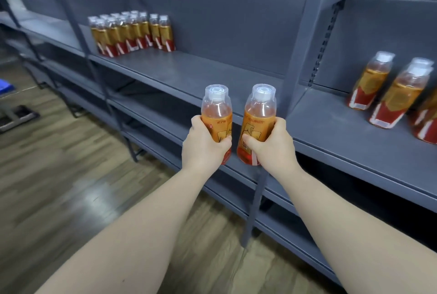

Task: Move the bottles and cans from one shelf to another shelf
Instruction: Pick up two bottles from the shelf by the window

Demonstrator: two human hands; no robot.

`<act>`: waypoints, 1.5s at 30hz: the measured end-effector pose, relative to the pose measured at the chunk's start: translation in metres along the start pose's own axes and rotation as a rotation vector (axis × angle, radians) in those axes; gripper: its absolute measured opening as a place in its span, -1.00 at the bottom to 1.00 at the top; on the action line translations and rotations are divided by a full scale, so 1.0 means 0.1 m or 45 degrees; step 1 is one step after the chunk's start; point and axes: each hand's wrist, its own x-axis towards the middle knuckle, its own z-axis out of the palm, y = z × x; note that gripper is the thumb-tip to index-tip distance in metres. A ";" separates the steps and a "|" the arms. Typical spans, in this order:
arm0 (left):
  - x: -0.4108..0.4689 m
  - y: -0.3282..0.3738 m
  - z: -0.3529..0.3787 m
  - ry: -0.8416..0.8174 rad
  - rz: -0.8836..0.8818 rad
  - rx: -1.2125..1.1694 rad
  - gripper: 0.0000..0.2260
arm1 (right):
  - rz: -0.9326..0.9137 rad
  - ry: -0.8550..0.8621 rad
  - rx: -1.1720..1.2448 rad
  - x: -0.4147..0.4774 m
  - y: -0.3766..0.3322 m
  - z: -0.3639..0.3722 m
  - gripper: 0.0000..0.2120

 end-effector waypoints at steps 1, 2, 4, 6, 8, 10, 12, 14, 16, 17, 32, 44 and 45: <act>0.00 -0.04 -0.05 0.025 -0.021 0.001 -0.45 | -0.010 -0.023 0.008 0.01 -0.02 0.06 -0.45; -0.01 -0.09 -0.10 0.048 -0.045 0.001 -0.47 | -0.017 -0.048 0.017 0.02 -0.05 0.12 -0.44; -0.01 -0.19 -0.21 0.092 -0.094 0.015 -0.49 | -0.037 -0.106 0.027 0.02 -0.12 0.25 -0.46; -0.01 -0.31 -0.31 0.135 -0.140 0.042 -0.50 | -0.069 -0.160 0.027 0.02 -0.17 0.40 -0.47; 0.03 -0.42 -0.41 0.176 -0.185 0.058 -0.52 | -0.097 -0.221 0.034 0.02 -0.22 0.56 -0.46; 0.06 -0.54 -0.52 0.216 -0.220 0.058 -0.53 | -0.120 -0.280 0.039 0.04 -0.28 0.73 -0.45; 0.11 -0.66 -0.62 0.243 -0.244 0.062 -0.53 | -0.139 -0.333 0.042 0.07 -0.35 0.91 -0.44; 0.19 -0.78 -0.71 0.261 -0.263 0.062 -0.53 | -0.147 -0.362 0.052 0.10 -0.44 1.09 -0.45; 0.30 -0.92 -0.80 0.279 -0.285 0.056 -0.53 | -0.153 -0.381 0.058 0.15 -0.52 1.29 -0.44; 0.36 -0.99 -0.85 0.287 -0.293 0.055 -0.53 | -0.160 -0.391 0.054 0.18 -0.57 1.39 -0.43; 1.57 -1.83 -1.60 0.315 -0.296 -0.006 -0.50 | -0.205 -0.432 0.062 0.75 -1.31 2.79 -0.45; 2.57 -2.17 -1.63 0.361 -0.324 0.016 -0.51 | -0.257 -0.497 0.068 1.53 -1.50 3.55 -0.45; 2.67 -2.18 -1.64 0.370 -0.323 0.024 -0.52 | -0.264 -0.503 0.067 1.62 -1.53 3.60 -0.45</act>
